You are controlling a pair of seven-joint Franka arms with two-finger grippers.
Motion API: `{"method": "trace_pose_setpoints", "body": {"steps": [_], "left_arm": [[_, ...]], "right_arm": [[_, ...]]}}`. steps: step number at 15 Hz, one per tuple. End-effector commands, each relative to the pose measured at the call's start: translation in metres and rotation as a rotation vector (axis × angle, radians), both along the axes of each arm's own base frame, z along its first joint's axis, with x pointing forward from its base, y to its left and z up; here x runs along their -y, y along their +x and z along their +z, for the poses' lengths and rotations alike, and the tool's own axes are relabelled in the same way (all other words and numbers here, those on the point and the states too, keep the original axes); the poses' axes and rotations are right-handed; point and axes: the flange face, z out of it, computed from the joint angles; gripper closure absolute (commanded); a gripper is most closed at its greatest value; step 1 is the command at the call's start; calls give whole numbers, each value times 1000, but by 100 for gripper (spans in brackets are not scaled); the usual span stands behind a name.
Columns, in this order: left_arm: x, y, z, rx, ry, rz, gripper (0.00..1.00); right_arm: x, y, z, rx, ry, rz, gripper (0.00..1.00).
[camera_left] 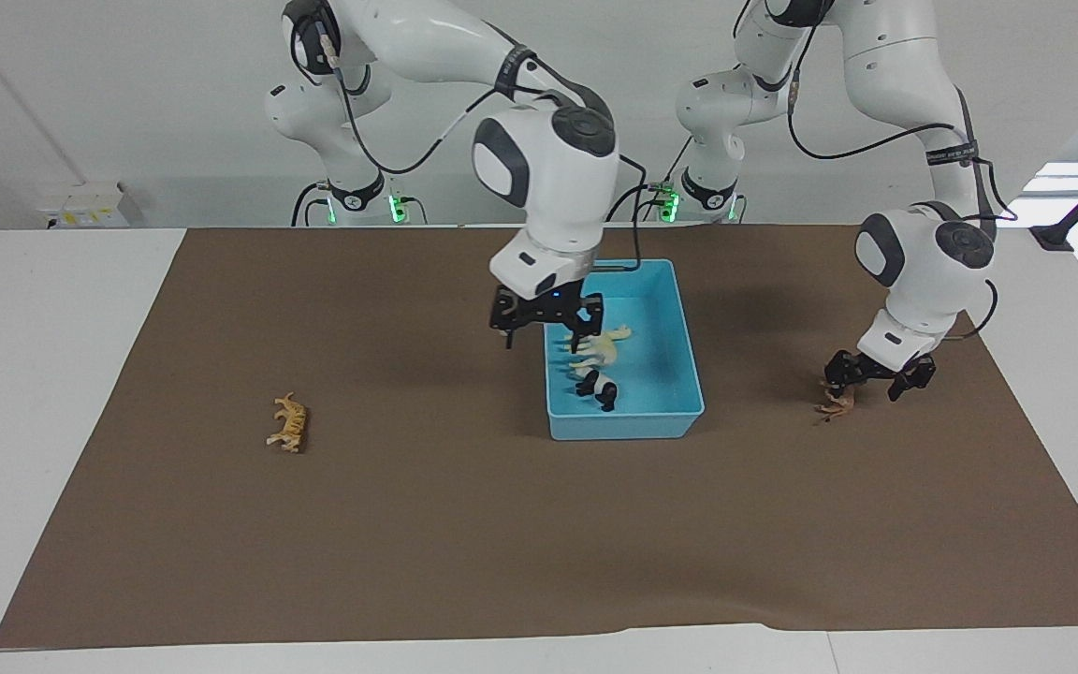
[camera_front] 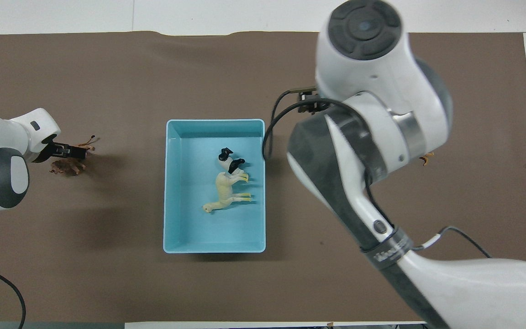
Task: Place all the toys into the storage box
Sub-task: 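Reach the tan deer with the right gripper while the left gripper reaches the horse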
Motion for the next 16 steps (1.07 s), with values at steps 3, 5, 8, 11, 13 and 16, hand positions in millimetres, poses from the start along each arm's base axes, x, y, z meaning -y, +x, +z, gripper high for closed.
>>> {"method": "trace_pose_setpoints", "body": {"steps": [3, 5, 8, 11, 13, 16], "left_arm": [[6, -16, -28, 17, 4, -29, 0], [8, -19, -37, 8, 2, -32, 0], [9, -20, -43, 1, -1, -30, 0], [11, -19, -41, 0, -5, 9, 31], [25, -17, -40, -1, -10, 38, 62], [47, -6, -28, -25, -21, 132, 100]], "right_arm": [[125, 19, -54, 28, 62, -64, 0], [186, 20, -75, 71, 163, -136, 0], [241, 5, -116, 87, 166, -148, 0], [250, -2, -152, 108, 167, -170, 0], [251, -6, -177, 131, 167, -161, 0], [249, -15, -213, 155, 166, -153, 0]]}}
